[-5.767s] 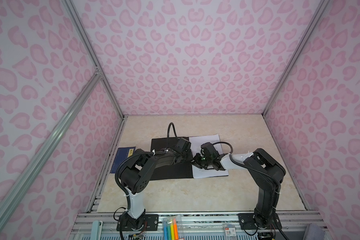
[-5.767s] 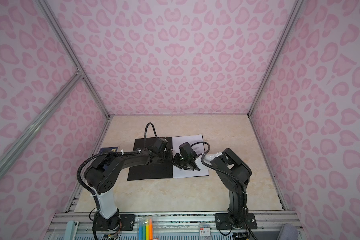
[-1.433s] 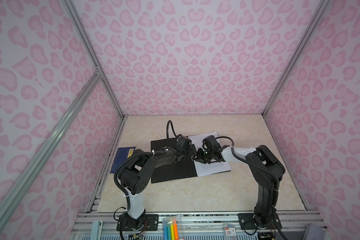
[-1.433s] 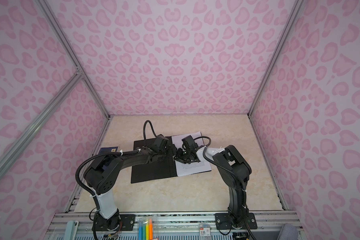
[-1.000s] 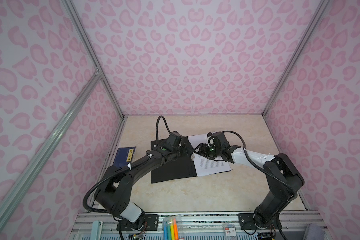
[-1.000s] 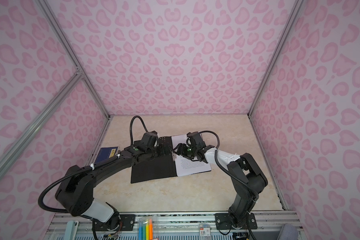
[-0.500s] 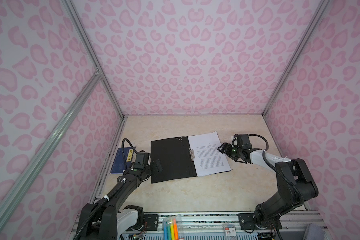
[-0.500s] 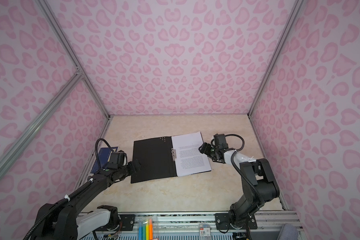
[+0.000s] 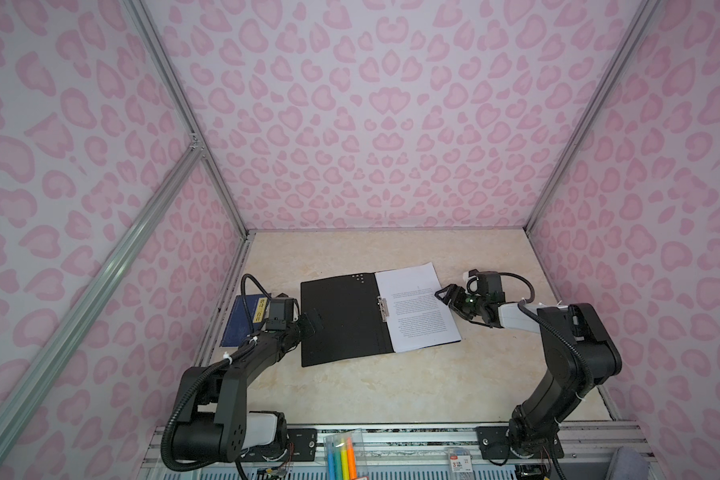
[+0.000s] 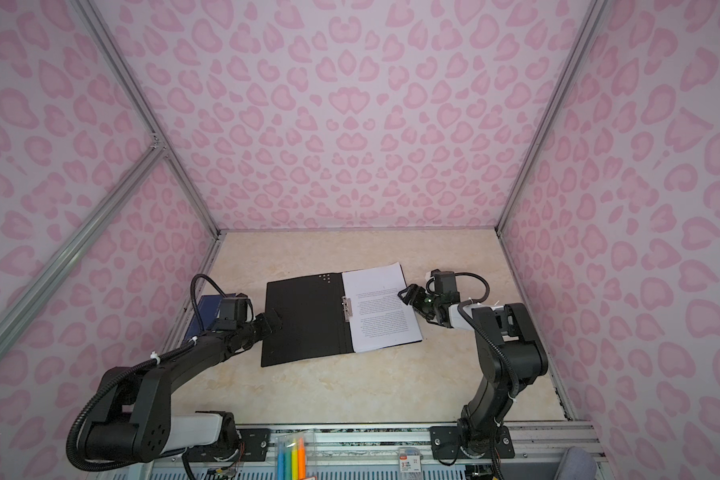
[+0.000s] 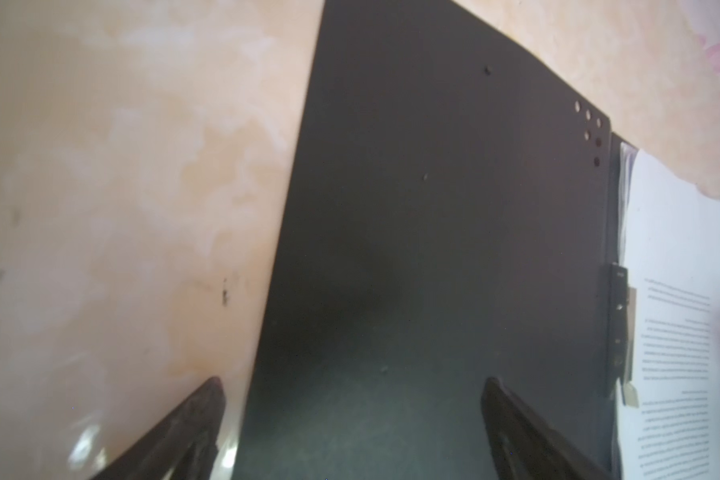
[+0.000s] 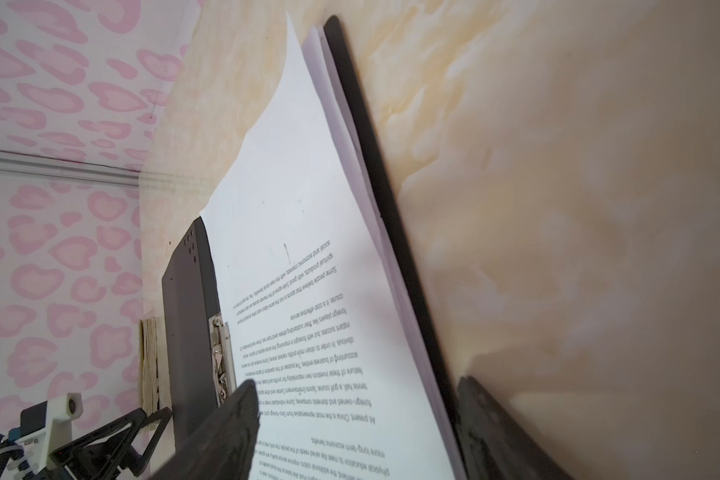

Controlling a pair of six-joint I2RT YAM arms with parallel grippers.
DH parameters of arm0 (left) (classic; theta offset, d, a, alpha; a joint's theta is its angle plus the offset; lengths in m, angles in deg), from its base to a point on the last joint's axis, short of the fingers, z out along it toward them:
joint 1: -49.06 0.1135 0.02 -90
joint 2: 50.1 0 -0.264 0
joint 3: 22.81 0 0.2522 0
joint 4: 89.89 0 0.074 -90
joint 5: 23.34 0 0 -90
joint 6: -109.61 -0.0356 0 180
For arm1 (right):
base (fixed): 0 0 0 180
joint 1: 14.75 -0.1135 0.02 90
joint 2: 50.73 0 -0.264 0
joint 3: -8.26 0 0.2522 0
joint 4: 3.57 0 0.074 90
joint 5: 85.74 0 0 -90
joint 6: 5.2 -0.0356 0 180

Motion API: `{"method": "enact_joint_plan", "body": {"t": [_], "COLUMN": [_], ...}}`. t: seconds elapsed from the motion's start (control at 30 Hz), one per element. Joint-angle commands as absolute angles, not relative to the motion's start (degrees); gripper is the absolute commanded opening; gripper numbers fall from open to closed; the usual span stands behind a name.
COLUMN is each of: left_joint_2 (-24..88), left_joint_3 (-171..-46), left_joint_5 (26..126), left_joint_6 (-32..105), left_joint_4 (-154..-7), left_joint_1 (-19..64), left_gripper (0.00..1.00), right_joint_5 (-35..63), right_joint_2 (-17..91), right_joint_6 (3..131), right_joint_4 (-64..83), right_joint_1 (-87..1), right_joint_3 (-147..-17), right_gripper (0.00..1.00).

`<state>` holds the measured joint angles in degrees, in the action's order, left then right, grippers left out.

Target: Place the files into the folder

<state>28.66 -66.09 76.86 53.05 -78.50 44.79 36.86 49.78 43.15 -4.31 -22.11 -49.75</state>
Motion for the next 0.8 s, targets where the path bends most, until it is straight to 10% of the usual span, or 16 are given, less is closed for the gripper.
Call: {"method": "enact_joint_plan", "body": {"t": [0.0, 0.4, 0.77], "left_joint_2": [31.53, 26.16, 23.08], "left_joint_3": [-66.11, -70.03, -83.87], "left_joint_5": [79.39, 99.29, 96.42], "left_joint_6": [55.16, 60.99, 62.88], "left_joint_4": [-78.75, -86.54, -83.62], "left_joint_1": [44.76, 43.69, 25.81], "left_gripper": [0.98, 0.98, 0.98], "right_joint_5": [36.75, 40.38, 40.65], "right_joint_2": [50.71, 53.03, 52.94], "right_joint_6": [42.42, 40.73, 37.38], "right_joint_4": [0.34, -2.48, -5.68], "right_joint_1": [-22.01, -23.05, -26.58], "right_joint_3": [-49.45, -49.28, -49.25], "right_gripper": [0.76, 0.74, 0.74]}}
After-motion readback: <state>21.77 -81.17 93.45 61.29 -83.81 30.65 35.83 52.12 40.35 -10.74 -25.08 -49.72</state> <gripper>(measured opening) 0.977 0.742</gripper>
